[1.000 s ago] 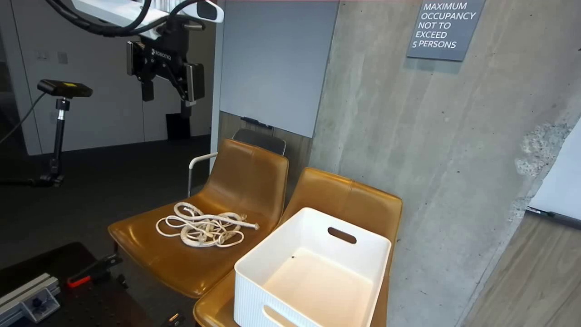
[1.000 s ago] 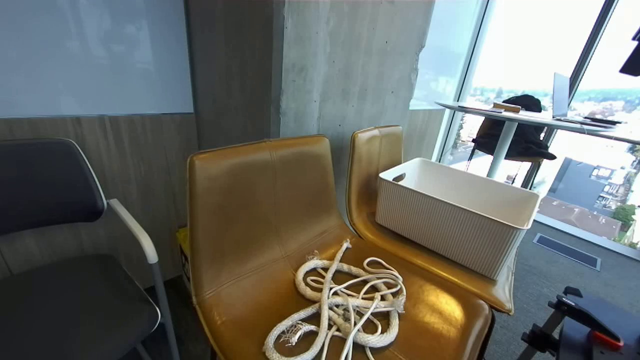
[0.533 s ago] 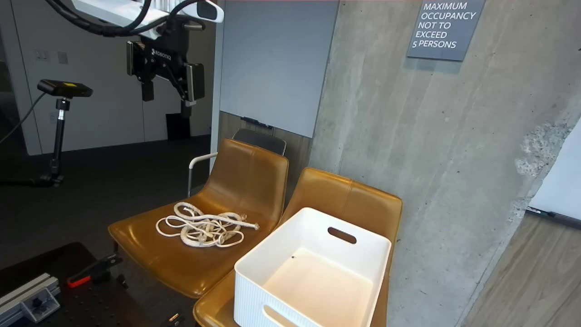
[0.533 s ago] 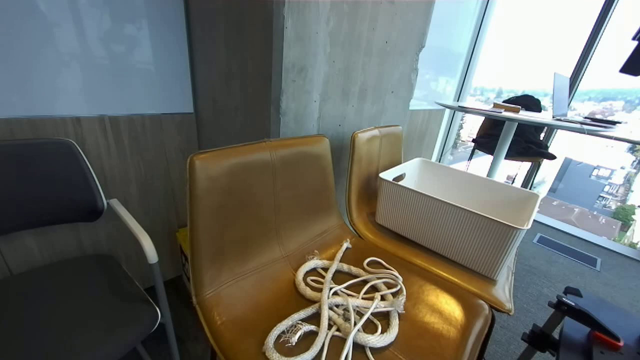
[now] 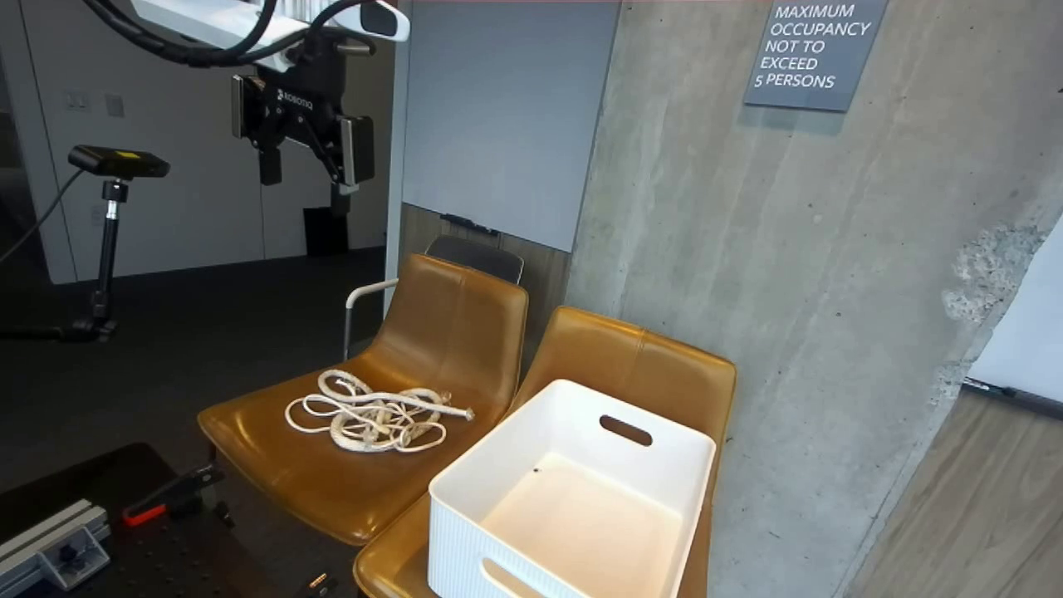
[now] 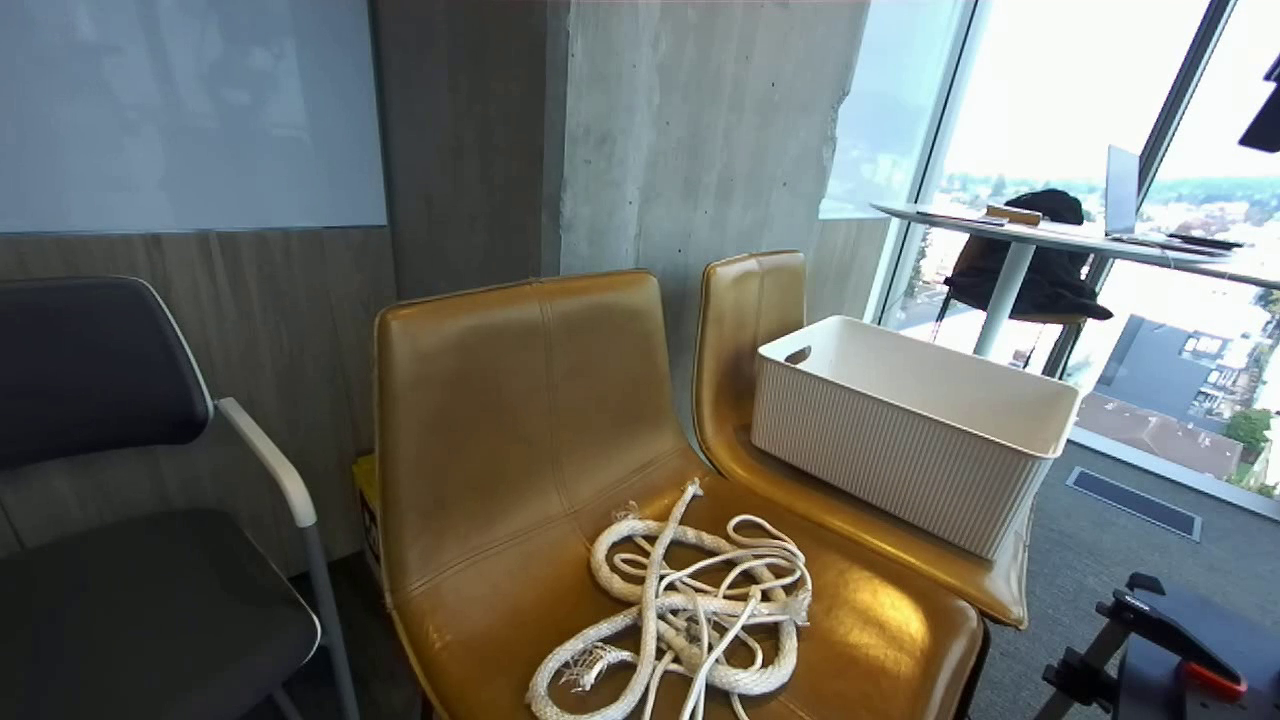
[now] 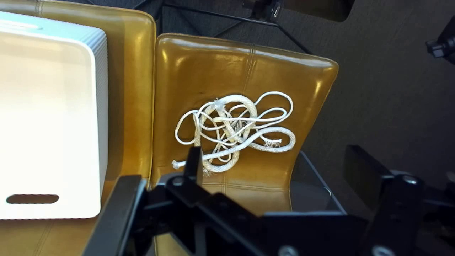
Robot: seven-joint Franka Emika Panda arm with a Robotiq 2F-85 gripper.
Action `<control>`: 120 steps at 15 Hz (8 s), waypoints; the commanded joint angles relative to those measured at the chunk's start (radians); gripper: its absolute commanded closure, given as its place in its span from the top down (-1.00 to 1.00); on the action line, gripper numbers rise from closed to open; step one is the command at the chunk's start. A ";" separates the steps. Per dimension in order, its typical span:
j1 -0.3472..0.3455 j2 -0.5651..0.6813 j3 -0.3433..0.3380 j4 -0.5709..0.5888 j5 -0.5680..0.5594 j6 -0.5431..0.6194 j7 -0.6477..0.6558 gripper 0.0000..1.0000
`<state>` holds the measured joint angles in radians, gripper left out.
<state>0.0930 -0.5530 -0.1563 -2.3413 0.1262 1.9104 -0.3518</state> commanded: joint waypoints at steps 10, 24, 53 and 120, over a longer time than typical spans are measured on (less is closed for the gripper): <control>0.028 0.058 0.215 0.023 -0.048 0.168 0.137 1.00; 0.028 0.778 0.302 0.415 -0.296 0.544 -0.006 1.00; 0.109 1.610 0.261 0.944 -0.606 0.521 -0.436 0.50; -0.504 1.134 0.129 1.631 -0.071 -0.332 -0.540 -0.92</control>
<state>-0.4044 0.5870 -0.0465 -0.6973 0.0164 1.5877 -0.9004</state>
